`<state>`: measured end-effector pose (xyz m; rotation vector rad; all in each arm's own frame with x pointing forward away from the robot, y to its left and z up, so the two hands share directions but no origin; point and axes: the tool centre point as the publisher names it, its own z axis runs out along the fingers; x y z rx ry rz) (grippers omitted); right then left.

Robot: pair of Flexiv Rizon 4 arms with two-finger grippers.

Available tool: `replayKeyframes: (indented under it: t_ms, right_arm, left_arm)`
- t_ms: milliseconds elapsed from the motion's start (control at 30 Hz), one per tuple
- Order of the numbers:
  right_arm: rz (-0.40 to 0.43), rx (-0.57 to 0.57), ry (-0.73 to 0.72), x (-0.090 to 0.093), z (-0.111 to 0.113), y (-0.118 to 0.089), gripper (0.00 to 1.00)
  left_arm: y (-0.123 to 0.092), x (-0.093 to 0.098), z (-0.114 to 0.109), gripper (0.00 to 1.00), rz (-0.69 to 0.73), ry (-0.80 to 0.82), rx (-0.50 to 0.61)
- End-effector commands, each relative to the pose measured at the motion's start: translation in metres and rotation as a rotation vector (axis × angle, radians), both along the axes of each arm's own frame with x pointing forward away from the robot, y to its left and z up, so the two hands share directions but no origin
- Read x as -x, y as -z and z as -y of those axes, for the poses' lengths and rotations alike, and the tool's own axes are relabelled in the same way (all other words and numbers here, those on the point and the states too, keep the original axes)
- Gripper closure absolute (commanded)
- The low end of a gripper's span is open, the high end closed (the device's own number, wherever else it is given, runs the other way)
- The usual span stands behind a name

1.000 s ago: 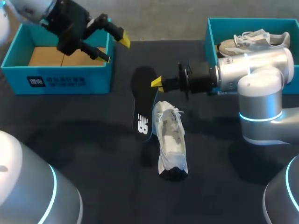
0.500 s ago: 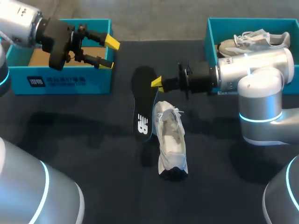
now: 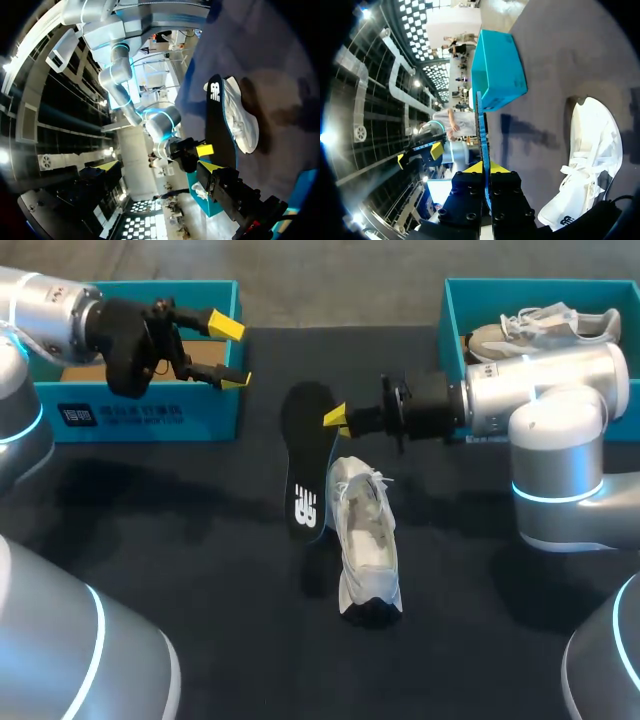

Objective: Take the shoe out of the shoebox, open the shoe tongue, remove and reinsert the insole, then place the shoe into the shoebox

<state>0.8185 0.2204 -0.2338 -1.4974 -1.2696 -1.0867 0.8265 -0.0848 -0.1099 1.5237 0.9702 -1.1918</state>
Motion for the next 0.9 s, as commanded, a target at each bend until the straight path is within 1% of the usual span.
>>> replayKeyframes:
  t_ms: [33,133,167,200,267,433,467,500,667,700,800,900]
  right_arm:
    - [-0.006,0.004,0.003,0.001,0.001,-0.003,1.0]
    - [-0.02,-0.009,0.018,0.001,0.006,-0.007,1.0]
    - [-0.02,-0.009,0.018,0.001,0.006,-0.007,1.0]
    - [-0.03,-0.018,0.026,0.001,0.009,-0.01,1.0]
    - [-0.032,-0.017,0.038,0.002,0.011,-0.013,1.0]
    - [-0.028,-0.023,0.045,0.003,0.014,-0.02,1.0]
    - [-0.028,-0.023,0.045,0.003,0.014,-0.02,1.0]
    - [-0.024,-0.026,0.047,0.004,0.014,-0.024,1.0]
    - [-0.02,-0.037,0.041,0.007,0.012,-0.032,1.0]
    - [-0.02,-0.046,0.036,0.007,0.011,-0.034,1.0]
    - [-0.02,-0.049,0.035,0.008,0.01,-0.036,1.0]
    - [-0.02,-0.049,0.035,0.008,0.01,-0.036,1.0]
  left_arm:
    - [0.001,0.005,-0.011,0.0,-0.009,-0.052,-0.01]
    - [0.01,0.006,-0.02,0.0,-0.023,-0.066,-0.006]
    - [0.01,0.006,-0.02,0.0,-0.023,-0.066,-0.006]
    - [0.016,0.009,-0.023,0.0,-0.02,-0.064,-0.003]
    - [0.023,0.01,-0.024,0.0,-0.035,-0.064,0.025]
    - [0.042,0.007,-0.02,0.0,-0.044,-0.076,0.019]
    - [0.042,0.007,-0.02,0.0,-0.044,-0.076,0.019]
    - [0.047,0.005,-0.018,0.0,-0.052,-0.071,0.021]
    - [0.053,0.001,-0.011,0.0,-0.063,-0.068,0.039]
    - [0.055,0.001,-0.006,0.0,-0.06,-0.068,0.038]
    - [0.059,0.001,0.002,0.0,-0.054,-0.063,0.041]
    - [0.071,0.004,0.011,0.0,-0.061,-0.072,0.05]
